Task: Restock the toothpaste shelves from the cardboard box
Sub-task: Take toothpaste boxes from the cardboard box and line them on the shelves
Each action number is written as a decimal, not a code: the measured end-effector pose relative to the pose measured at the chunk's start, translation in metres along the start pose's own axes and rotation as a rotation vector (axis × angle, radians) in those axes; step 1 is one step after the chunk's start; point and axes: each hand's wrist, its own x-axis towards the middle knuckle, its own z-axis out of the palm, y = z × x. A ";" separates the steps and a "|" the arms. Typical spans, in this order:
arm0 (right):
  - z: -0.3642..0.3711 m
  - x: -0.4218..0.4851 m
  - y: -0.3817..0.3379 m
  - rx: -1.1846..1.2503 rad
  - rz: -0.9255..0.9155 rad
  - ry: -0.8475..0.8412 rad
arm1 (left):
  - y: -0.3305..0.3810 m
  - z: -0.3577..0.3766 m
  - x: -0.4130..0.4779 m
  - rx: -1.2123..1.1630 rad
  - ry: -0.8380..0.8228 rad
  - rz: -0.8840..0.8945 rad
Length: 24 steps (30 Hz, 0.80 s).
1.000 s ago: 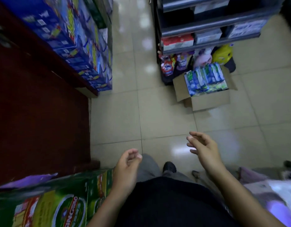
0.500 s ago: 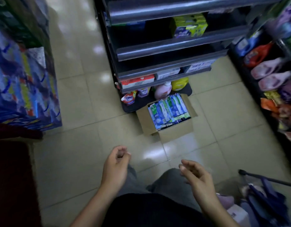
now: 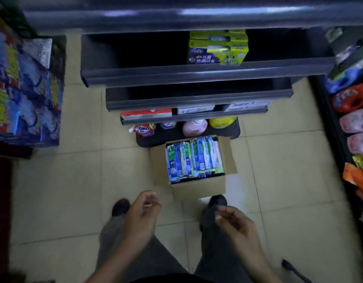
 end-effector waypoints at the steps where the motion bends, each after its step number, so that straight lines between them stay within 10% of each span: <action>1: -0.019 0.023 -0.005 -0.039 -0.015 -0.057 | -0.002 0.020 0.002 -0.005 0.016 -0.006; 18: 0.014 0.350 0.077 -0.424 -0.085 -0.238 | -0.142 0.205 0.236 0.268 0.169 -0.195; 24: 0.061 0.423 0.147 -0.474 -0.198 -0.236 | -0.219 0.260 0.307 0.515 0.241 -0.005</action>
